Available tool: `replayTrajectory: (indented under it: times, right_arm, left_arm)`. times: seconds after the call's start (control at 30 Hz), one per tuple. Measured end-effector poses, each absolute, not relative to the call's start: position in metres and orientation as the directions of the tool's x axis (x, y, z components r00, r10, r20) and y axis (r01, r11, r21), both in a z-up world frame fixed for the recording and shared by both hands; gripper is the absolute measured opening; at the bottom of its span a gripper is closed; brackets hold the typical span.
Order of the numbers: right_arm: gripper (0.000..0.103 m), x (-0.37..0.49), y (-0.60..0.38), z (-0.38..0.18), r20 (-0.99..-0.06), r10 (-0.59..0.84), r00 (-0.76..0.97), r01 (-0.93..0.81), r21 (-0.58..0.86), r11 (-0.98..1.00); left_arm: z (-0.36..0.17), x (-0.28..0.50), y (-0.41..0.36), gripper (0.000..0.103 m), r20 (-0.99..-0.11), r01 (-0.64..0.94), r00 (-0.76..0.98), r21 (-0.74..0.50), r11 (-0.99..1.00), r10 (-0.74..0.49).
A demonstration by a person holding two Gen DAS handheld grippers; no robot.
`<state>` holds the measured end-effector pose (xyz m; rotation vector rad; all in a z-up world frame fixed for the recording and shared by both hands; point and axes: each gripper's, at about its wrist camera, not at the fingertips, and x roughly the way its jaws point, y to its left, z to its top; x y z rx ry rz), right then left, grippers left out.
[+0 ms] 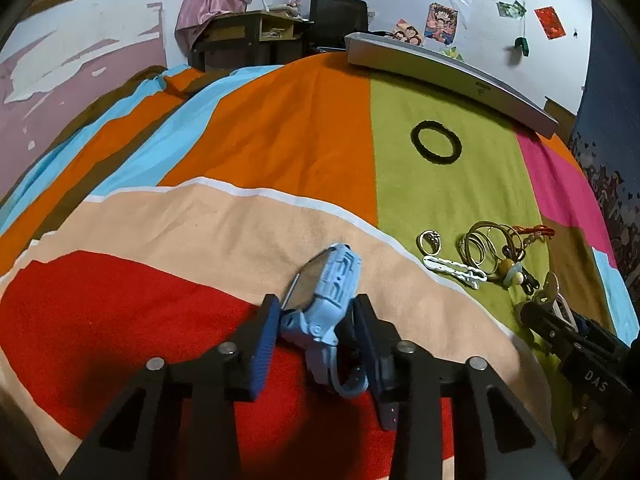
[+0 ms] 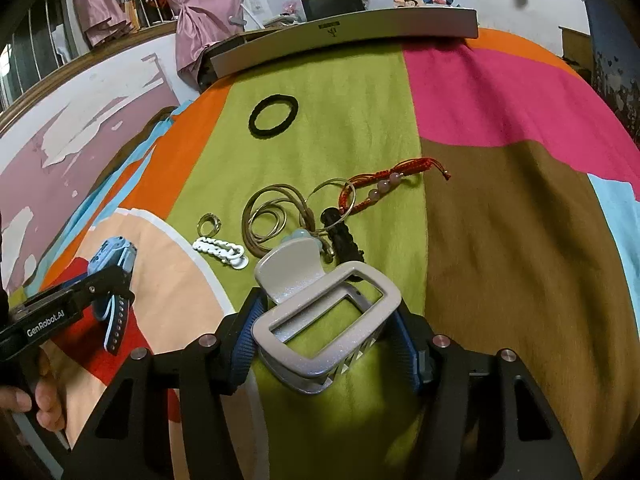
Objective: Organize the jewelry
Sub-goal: 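Carry the watch with the left tool while the right tool carries the clip to the tray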
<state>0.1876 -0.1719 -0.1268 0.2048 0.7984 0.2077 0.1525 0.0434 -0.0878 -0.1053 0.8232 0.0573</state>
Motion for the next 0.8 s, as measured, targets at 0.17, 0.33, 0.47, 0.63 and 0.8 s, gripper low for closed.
replayTrajectory:
  times: [0.17, 0.33, 0.47, 0.63, 0.8]
  right_arm:
    - [0.052, 0.175, -0.173, -0.123, -0.663, 0.277, 0.696, -0.125, 0.268, 0.955]
    - [0.052, 0.164, -0.174, -0.113, -0.615, 0.299, 0.73, -0.157, 0.275, 0.948]
    - [0.052, 0.158, -0.179, -0.104, -0.58, 0.317, 0.75, -0.168, 0.296, 0.94]
    - [0.052, 0.162, -0.189, -0.08, -0.535, 0.332, 0.777, -0.177, 0.32, 0.931]
    - [0.052, 0.195, -0.205, -0.036, -0.478, 0.332, 0.813, -0.197, 0.311, 0.93]
  left_arm:
    - [-0.084, 0.146, 0.04, 0.032, -0.722, -0.064, 0.692, -0.087, 0.994, -0.019]
    - [-0.079, 0.141, 0.041, 0.032, -0.713, -0.034, 0.691, -0.19, 0.981, -0.114]
    - [-0.072, 0.138, 0.035, 0.032, -0.702, -0.004, 0.694, -0.225, 0.974, -0.159]
    - [-0.049, 0.148, 0.026, 0.032, -0.656, 0.063, 0.719, -0.27, 0.961, -0.231]
    - [-0.019, 0.196, 0.021, 0.032, -0.603, 0.099, 0.749, -0.311, 0.945, -0.277]
